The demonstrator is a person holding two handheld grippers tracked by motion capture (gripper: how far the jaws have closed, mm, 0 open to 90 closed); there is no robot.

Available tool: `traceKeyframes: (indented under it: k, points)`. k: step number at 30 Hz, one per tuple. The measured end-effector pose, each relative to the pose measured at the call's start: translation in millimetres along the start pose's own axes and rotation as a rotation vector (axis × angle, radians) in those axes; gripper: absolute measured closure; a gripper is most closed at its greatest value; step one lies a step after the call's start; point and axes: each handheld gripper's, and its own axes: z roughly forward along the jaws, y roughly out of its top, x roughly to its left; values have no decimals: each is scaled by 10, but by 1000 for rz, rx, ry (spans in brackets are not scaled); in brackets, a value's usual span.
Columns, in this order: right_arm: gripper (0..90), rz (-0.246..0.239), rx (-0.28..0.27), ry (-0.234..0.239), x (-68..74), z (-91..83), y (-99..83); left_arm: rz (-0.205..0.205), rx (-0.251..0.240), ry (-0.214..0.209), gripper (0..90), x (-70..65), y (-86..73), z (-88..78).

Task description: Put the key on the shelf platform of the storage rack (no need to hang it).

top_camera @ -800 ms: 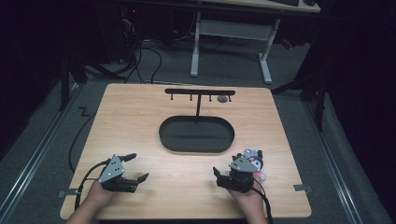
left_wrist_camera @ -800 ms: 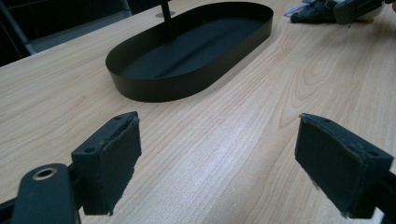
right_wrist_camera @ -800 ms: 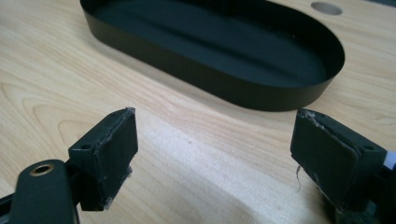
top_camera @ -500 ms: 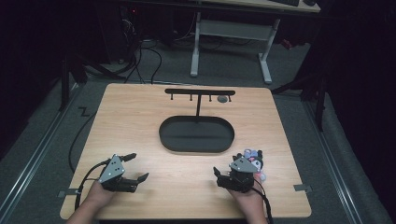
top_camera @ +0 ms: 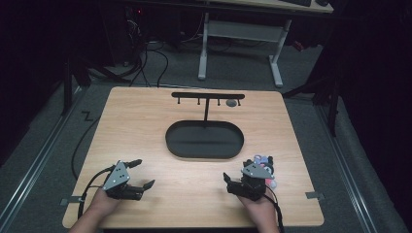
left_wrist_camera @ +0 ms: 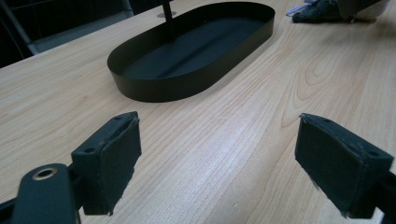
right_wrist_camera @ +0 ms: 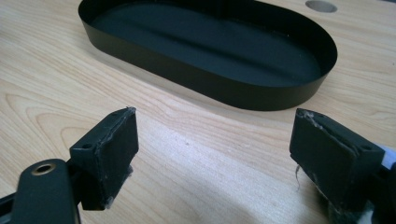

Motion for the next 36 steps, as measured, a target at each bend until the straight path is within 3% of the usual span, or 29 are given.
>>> traceKeyframes:
  k: [8,13,19,24,29,33,36]
  points:
    - [160,-13,47,14,28,12,14,-17,-8,-2,154,28,9,16]
    - [160,-38,117,10,40,26,1,-45,-9,1,154,63,12,24]
    - [159,-28,181,14,48,56,28,-11,-5,-6,154,22,10,16]
    - [165,4,203,3,57,83,27,-19,-11,-3,154,30,10,18]
    - [165,14,250,19,81,106,4,-13,-4,3,154,23,18,31]
    - [176,23,316,48,107,126,34,15,8,6,154,-26,20,29]
    - [193,21,336,52,93,137,62,31,9,9,154,-50,21,36]
